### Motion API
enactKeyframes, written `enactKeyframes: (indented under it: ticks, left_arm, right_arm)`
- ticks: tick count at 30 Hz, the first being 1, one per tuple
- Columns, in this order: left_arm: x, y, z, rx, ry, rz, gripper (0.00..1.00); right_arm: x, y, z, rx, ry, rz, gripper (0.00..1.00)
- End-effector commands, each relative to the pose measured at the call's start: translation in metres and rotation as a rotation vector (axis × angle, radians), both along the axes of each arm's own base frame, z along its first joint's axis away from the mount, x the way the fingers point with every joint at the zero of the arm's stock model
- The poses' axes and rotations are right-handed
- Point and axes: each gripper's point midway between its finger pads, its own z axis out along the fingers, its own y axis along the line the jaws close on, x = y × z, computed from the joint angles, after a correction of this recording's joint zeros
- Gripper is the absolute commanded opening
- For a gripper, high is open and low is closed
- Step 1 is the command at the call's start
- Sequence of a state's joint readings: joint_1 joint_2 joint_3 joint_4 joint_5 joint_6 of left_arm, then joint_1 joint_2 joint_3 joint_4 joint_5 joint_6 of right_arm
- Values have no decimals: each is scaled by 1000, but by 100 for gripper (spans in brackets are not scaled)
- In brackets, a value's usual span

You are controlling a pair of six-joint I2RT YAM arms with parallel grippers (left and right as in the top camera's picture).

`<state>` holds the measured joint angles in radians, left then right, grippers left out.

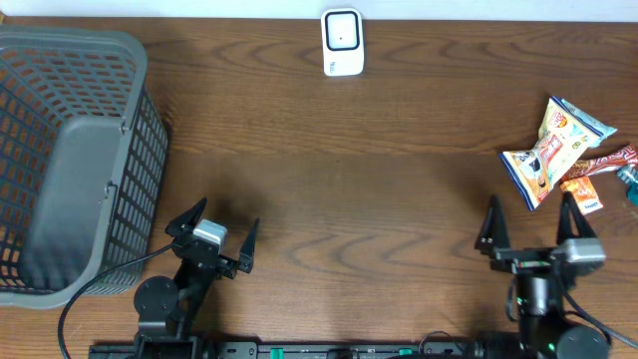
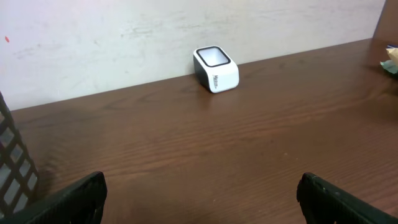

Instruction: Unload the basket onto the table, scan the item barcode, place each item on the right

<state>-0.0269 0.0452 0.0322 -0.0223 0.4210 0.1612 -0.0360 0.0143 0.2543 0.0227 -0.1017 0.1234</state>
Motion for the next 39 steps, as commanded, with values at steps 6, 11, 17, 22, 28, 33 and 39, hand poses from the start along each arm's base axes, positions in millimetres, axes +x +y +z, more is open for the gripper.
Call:
enactKeyframes:
  ticks: [6,11,17,22,28,33,39]
  left_arm:
    - [-1,-2,-17,-3,44,-14,98]
    - [-1,-2,-17,-3,44,-14,98]
    - [-1,-2,-17,-3,44,-14,98]
    - [-1,-2,-17,-3,44,-14,98]
    - [-1,-2,-17,-3,44,-14,98]
    - [-1,-2,-17,-3,44,-14,98]
    - [-1,-2,-17,-3,44,-14,98]
  right_arm:
    - [25,-13,-75,99,102,-71,99]
    - [29,-17,-109,87,208,-101,99]
    - [29,-26,-139,57,326,-164,99]
    - [29,-24,-141,55,337,-153,99]
    - [29,-24,-141,55,337,-152,99]
    - [29,-24,-141,55,337,-153,99]
    - [29,-24,-141,55,337,-152,99]
